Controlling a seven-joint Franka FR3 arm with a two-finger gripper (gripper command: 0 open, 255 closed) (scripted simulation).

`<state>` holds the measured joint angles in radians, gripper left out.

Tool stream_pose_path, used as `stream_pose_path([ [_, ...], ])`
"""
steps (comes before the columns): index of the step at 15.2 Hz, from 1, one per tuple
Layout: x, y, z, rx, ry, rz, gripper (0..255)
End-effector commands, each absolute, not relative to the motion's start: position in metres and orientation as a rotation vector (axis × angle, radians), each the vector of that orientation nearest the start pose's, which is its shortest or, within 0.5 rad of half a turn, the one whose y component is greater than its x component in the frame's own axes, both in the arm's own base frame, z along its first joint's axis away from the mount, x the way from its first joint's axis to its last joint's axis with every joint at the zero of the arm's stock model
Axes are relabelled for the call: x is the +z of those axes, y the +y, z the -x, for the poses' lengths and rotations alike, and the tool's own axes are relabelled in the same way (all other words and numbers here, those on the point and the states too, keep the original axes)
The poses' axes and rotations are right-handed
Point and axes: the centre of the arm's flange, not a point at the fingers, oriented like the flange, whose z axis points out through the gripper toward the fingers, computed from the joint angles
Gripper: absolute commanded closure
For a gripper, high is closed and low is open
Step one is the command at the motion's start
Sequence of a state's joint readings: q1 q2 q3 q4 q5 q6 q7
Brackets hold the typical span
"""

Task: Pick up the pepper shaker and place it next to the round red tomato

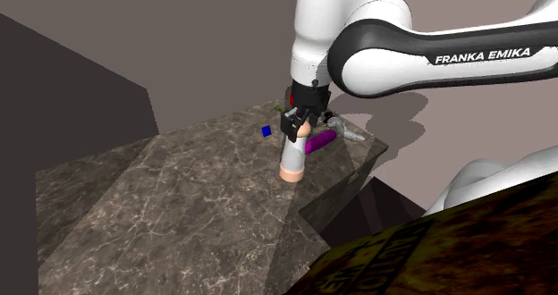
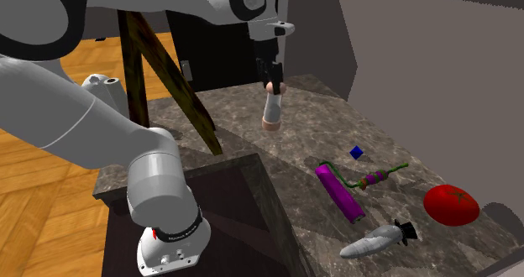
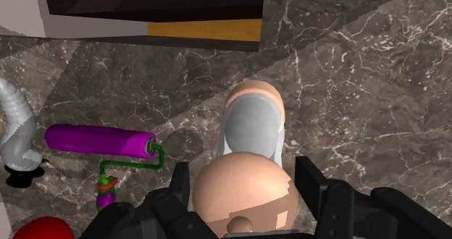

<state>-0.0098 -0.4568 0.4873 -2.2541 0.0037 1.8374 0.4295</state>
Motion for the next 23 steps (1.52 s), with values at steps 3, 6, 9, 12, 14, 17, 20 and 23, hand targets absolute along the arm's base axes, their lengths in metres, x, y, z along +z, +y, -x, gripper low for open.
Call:
stream_pose_path([
  [3,0.541,0.216,-0.373,-0.132,-0.005,3.328,255],
  [6,0.557,0.216,-0.373,-0.132,-0.005,3.328,255],
  [9,0.573,0.216,-0.373,-0.132,-0.005,3.328,255],
  [12,0.589,0.216,-0.373,-0.132,-0.005,3.328,255],
  [14,0.599,0.216,-0.373,-0.132,-0.005,3.328,255],
  [17,0.615,0.216,-0.373,-0.132,-0.005,3.328,255],
  [20,0.631,0.216,-0.373,-0.132,-0.005,3.328,255],
  [23,0.647,0.216,-0.373,-0.132,-0.005,3.328,255],
])
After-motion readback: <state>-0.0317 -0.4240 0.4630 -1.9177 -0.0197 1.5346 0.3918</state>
